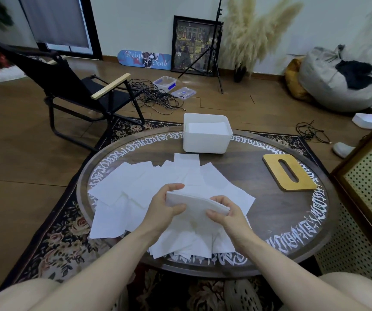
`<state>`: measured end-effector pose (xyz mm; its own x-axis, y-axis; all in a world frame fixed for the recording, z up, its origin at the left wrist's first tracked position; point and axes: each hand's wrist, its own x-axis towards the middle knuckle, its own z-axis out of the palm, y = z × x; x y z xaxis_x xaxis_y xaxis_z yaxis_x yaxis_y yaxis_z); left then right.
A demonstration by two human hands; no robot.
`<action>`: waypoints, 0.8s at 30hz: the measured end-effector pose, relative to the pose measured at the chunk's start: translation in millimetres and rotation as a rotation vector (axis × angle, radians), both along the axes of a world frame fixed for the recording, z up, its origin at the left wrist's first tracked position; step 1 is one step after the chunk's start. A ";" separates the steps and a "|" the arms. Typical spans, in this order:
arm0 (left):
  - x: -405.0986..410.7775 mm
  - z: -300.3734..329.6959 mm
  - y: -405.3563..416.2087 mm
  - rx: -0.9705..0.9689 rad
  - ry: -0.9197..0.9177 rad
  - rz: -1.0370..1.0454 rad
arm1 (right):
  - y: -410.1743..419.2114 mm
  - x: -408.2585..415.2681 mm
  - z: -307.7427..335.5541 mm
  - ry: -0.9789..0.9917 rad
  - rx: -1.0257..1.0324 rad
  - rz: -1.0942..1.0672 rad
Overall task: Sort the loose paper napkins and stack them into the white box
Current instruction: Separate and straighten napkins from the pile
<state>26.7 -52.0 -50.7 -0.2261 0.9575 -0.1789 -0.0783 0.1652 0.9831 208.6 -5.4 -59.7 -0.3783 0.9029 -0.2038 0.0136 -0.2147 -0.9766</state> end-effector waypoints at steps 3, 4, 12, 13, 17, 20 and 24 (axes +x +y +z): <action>-0.9 -2.3 -1.7 -0.016 0.033 -0.008 | 1.8 -0.3 -4.2 -0.084 0.013 -0.017; -1.2 -1.3 -1.9 -0.006 0.039 0.002 | 2.6 -0.6 -5.2 -0.098 0.021 -0.022; -2.9 -2.8 -4.0 0.000 0.010 0.052 | -0.3 -0.3 -8.0 -0.124 0.079 -0.052; -1.9 -4.3 -4.7 -0.009 0.005 0.049 | -1.3 -1.2 -9.0 -0.128 0.075 -0.048; -0.4 -5.2 -4.5 -0.003 -0.004 0.072 | -3.6 -6.4 -9.5 -0.139 0.068 -0.023; -1.7 -3.3 -3.3 0.017 -0.037 0.098 | -2.2 -9.2 -6.9 -0.115 0.081 -0.042; -5.2 -6.3 -5.7 0.007 -0.068 0.098 | -2.7 -7.6 -7.1 -0.136 0.095 -0.056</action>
<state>21.5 -57.7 -57.0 -0.3064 0.9327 -0.1904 -0.1600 0.1467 0.9762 201.0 -8.1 -66.8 -0.3012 0.9397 -0.1623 0.1380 -0.1254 -0.9825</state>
